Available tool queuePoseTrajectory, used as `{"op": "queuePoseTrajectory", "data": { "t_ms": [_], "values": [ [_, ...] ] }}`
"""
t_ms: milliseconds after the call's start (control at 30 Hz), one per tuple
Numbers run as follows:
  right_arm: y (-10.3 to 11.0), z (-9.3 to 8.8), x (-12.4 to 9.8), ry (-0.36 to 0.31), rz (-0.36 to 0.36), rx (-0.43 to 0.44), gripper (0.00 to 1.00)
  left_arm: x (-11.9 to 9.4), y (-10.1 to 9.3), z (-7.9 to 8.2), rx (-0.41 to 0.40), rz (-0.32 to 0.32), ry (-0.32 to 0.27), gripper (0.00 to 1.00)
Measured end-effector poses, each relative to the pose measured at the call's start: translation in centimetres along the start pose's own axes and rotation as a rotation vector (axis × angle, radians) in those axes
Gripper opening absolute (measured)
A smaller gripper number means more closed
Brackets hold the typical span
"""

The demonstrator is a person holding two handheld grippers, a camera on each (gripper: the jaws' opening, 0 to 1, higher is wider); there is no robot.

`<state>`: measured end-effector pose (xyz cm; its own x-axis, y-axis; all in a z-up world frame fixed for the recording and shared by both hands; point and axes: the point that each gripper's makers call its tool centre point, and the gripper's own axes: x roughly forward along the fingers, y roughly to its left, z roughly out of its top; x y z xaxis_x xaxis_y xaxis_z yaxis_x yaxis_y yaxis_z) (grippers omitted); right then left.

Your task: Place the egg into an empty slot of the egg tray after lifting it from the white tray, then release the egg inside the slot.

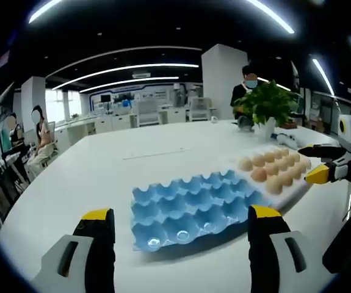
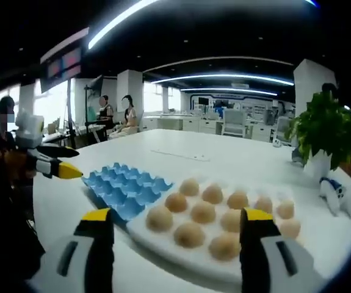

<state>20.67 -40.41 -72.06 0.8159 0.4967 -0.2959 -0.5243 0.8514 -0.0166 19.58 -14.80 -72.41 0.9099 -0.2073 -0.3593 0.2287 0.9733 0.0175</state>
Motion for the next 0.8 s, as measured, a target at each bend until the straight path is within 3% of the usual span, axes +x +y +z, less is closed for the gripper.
{"op": "queuePoseTrajectory", "data": {
  "t_ms": [200, 800],
  "values": [
    [1.03, 0.26, 0.27, -0.003, 0.022, -0.007, 0.87, -0.14, 0.0, -0.02, -0.004, 0.002, 0.0, 0.91],
    [1.14, 0.58, 0.72, -0.006, 0.025, -0.007, 0.86, -0.19, 0.24, 0.2, 0.0, 0.005, -0.004, 0.91]
  ]
}}
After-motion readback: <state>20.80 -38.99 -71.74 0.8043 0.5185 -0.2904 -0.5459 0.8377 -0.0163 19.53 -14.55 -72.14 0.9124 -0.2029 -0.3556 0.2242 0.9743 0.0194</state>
